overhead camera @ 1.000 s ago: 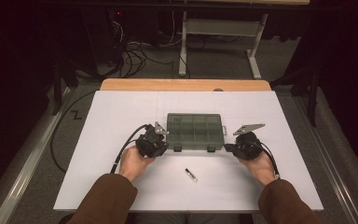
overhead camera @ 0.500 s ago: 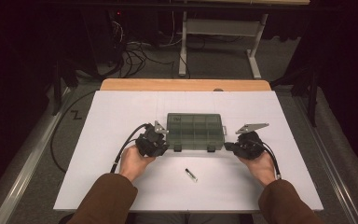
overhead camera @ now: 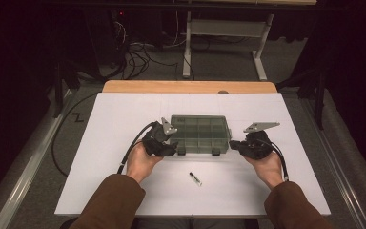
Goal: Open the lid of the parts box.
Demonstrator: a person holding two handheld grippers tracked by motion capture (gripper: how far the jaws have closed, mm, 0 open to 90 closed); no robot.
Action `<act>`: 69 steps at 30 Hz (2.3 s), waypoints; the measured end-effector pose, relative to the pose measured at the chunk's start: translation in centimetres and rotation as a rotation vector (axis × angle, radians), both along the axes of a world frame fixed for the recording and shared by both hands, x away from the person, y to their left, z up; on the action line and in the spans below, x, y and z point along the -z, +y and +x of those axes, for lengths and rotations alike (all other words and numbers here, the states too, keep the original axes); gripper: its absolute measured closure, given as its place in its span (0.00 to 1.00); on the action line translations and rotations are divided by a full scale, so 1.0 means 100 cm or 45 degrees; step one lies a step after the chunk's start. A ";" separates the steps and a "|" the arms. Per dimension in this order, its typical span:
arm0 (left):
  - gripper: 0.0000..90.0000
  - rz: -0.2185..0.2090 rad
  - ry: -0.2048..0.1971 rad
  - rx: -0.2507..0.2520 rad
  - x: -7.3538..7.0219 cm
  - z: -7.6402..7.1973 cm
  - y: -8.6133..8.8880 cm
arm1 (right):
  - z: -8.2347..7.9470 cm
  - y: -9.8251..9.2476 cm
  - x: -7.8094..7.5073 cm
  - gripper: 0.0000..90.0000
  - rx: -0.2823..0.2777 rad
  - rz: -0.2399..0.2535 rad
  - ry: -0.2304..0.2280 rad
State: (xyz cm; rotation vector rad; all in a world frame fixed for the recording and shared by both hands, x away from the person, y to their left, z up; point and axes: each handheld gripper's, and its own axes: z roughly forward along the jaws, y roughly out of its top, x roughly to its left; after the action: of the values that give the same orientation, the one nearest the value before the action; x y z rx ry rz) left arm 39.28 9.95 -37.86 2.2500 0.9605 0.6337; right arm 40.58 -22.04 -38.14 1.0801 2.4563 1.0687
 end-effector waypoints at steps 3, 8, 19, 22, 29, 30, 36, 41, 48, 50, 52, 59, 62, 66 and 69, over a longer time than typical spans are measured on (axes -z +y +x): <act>0.47 -0.006 -0.007 0.003 -0.002 0.001 0.000 | 0.002 0.000 0.002 0.97 0.006 -0.003 0.009; 0.48 -0.039 -0.009 0.002 -0.005 0.002 0.002 | 0.005 0.000 0.004 0.96 0.028 -0.006 0.024; 0.48 -0.162 -0.011 -0.017 -0.020 0.010 0.009 | 0.018 0.002 0.006 0.88 0.102 0.024 0.083; 0.48 -0.189 -0.007 -0.014 -0.024 0.013 0.009 | 0.024 0.005 0.002 0.86 0.126 0.028 0.099; 0.48 -0.225 -0.006 -0.007 -0.028 0.016 0.008 | 0.036 0.011 -0.002 0.83 0.170 0.014 0.141; 0.48 -0.230 -0.009 -0.004 -0.028 0.017 0.008 | 0.040 0.013 -0.002 0.83 0.192 0.002 0.161; 0.48 -0.242 -0.013 -0.008 -0.031 0.018 0.006 | 0.050 0.019 -0.002 0.82 0.228 -0.029 0.193; 0.48 -0.243 -0.024 -0.011 -0.034 0.019 0.006 | 0.058 0.019 0.003 0.81 0.264 -0.039 0.220; 0.48 -0.252 -0.031 -0.023 -0.037 0.024 0.005 | 0.060 0.022 0.004 0.81 0.270 -0.062 0.196; 0.48 -0.251 -0.032 -0.026 -0.037 0.025 0.004 | 0.060 0.024 0.003 0.81 0.271 -0.081 0.198; 0.48 -0.250 -0.034 -0.029 -0.037 0.026 0.004 | 0.062 0.026 0.002 0.81 0.266 -0.108 0.200; 0.48 -0.254 -0.040 -0.035 -0.038 0.029 0.005 | 0.068 0.033 0.002 0.82 0.268 -0.154 0.210; 0.48 -0.257 -0.045 -0.042 -0.037 0.032 0.006 | 0.069 0.033 0.001 0.82 0.262 -0.165 0.225; 0.49 -0.247 -0.042 -0.052 -0.037 0.036 0.006 | 0.070 0.033 0.001 0.83 0.248 -0.180 0.220; 0.49 -0.235 -0.049 -0.060 -0.037 0.040 0.005 | 0.070 0.034 0.001 0.83 0.240 -0.187 0.216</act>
State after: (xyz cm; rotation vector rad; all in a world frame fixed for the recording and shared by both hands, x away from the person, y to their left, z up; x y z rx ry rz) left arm 43.25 10.48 -34.18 2.0513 1.0124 0.5818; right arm 47.54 -18.66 -38.23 1.3709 2.4537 0.7564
